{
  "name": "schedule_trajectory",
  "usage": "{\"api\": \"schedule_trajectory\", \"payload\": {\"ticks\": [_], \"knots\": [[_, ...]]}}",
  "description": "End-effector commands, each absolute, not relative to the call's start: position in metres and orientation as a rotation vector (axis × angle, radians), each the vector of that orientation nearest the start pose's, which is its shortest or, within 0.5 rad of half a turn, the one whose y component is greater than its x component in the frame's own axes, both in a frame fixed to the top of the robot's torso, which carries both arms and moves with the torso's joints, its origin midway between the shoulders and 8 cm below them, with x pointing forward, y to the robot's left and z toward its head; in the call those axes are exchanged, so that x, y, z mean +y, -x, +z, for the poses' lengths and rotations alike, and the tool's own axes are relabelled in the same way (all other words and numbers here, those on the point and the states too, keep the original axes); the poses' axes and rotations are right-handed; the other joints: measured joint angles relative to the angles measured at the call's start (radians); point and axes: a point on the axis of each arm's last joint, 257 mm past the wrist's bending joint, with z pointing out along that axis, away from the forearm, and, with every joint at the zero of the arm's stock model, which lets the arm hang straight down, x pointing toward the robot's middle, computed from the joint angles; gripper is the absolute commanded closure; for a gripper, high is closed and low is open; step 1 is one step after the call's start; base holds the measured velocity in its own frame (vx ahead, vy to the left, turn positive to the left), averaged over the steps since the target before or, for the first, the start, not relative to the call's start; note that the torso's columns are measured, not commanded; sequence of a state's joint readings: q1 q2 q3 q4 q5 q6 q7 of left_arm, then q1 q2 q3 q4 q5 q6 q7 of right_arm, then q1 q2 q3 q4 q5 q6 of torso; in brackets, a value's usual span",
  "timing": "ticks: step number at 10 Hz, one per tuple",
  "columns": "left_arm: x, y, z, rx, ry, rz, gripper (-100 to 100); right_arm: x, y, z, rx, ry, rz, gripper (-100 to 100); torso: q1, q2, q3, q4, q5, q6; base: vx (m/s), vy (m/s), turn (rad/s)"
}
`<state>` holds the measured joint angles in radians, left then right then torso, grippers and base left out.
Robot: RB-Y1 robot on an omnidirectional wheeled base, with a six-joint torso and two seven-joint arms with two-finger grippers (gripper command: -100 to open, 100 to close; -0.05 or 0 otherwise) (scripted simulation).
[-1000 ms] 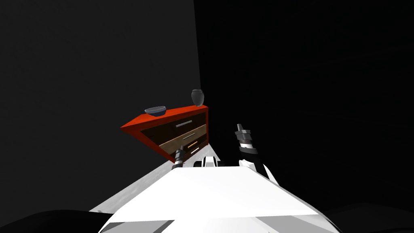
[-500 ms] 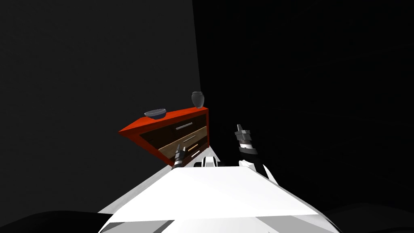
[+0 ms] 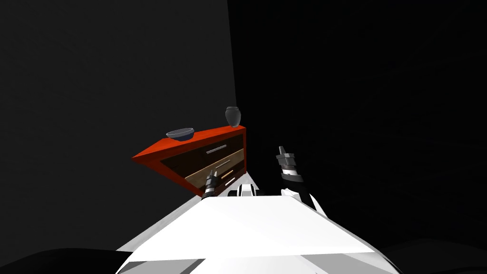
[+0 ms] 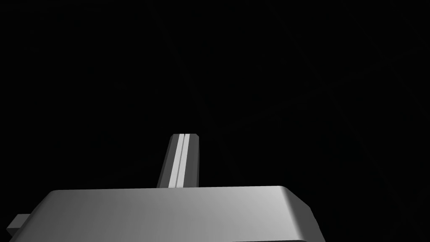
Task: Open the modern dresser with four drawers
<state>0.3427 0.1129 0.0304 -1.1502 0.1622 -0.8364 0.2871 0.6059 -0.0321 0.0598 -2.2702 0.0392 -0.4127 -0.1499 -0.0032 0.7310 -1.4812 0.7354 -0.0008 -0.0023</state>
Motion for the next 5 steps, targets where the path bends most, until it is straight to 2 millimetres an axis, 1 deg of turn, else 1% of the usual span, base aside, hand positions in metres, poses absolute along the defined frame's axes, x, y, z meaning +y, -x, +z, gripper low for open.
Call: {"api": "schedule_trajectory", "payload": {"ticks": [1,2,5], "knots": [[0.349,-0.365,-0.358,0.828,1.374,-1.297,100,-0.267,-0.352,-0.033,0.748,-0.845,1.387,0,0.001,0.001,0.002,0.001,0.000,0.002,-0.096,0.006,0.031],[0.347,-0.369,-0.360,0.831,1.375,-1.299,100,-0.267,-0.352,-0.033,0.747,-0.844,1.388,0,0.002,0.007,0.005,0.002,0.000,0.002,-0.105,-0.004,0.011],[0.344,-0.396,-0.362,0.827,1.366,-1.296,100,-0.267,-0.352,-0.033,0.747,-0.844,1.388,0,0.003,0.008,0.006,0.003,0.001,0.002,-0.118,-0.007,0.020]]}}
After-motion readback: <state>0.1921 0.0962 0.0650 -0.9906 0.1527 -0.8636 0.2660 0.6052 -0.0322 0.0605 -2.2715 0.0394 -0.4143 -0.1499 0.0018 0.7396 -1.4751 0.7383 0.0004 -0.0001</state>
